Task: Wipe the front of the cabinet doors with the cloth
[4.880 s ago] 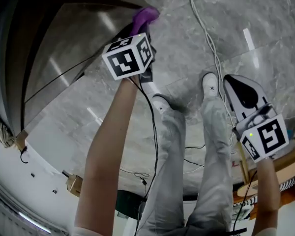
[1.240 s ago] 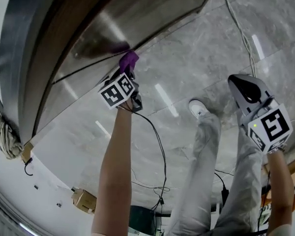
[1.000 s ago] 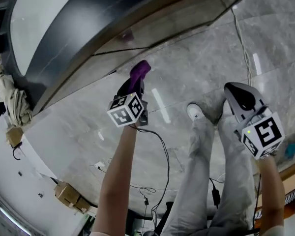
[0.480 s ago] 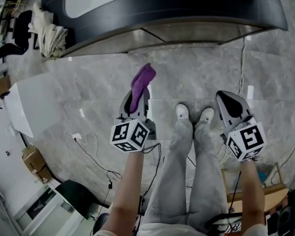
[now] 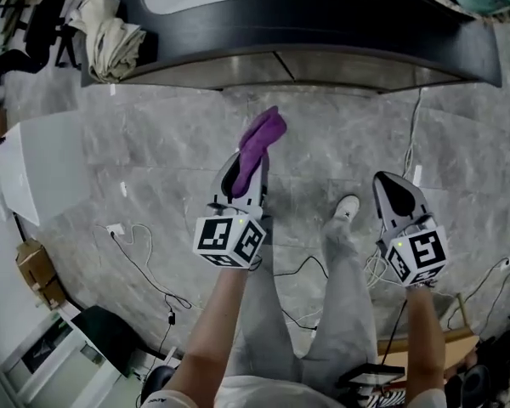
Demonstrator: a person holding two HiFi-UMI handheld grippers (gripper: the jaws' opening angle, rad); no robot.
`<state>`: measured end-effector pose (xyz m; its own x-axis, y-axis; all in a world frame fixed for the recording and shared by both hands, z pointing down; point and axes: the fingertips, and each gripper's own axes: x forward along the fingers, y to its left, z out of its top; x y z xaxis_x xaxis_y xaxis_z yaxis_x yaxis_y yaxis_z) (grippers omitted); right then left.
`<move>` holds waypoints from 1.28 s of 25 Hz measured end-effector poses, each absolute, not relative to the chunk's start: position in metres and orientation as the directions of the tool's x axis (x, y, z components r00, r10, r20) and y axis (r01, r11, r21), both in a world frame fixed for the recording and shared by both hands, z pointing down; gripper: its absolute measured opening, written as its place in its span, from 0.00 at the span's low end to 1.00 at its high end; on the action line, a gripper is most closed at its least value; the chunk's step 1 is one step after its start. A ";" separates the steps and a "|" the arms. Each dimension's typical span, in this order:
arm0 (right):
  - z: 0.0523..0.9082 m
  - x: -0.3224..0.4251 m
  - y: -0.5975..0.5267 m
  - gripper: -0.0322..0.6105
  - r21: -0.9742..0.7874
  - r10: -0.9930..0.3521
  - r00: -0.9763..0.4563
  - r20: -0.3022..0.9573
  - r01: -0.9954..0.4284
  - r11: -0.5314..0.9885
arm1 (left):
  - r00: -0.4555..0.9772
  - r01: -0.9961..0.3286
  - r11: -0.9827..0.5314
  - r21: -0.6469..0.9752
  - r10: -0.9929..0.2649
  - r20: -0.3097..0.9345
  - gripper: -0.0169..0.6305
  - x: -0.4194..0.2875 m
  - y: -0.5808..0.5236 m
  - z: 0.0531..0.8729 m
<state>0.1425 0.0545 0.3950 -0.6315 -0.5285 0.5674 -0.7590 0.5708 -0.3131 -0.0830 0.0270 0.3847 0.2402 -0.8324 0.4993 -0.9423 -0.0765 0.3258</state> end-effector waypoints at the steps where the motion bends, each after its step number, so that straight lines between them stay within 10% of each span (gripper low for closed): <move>1: 0.395 0.134 0.050 0.09 -0.306 -0.542 -0.622 0.566 -0.768 0.562 | 0.257 -0.936 -0.085 0.341 -0.827 0.500 0.18 -0.084 0.024 0.392; 14: 0.390 -0.018 -0.003 0.09 -0.335 -0.727 -0.470 0.500 -0.879 0.339 | 0.586 -0.809 -0.512 0.289 -0.663 0.465 0.18 -0.160 -0.013 0.373; 32: 0.381 0.018 0.006 0.09 -0.359 -0.737 -0.516 0.436 -0.851 0.383 | 0.493 -0.868 -0.406 0.286 -0.770 0.405 0.18 -0.080 -0.090 0.383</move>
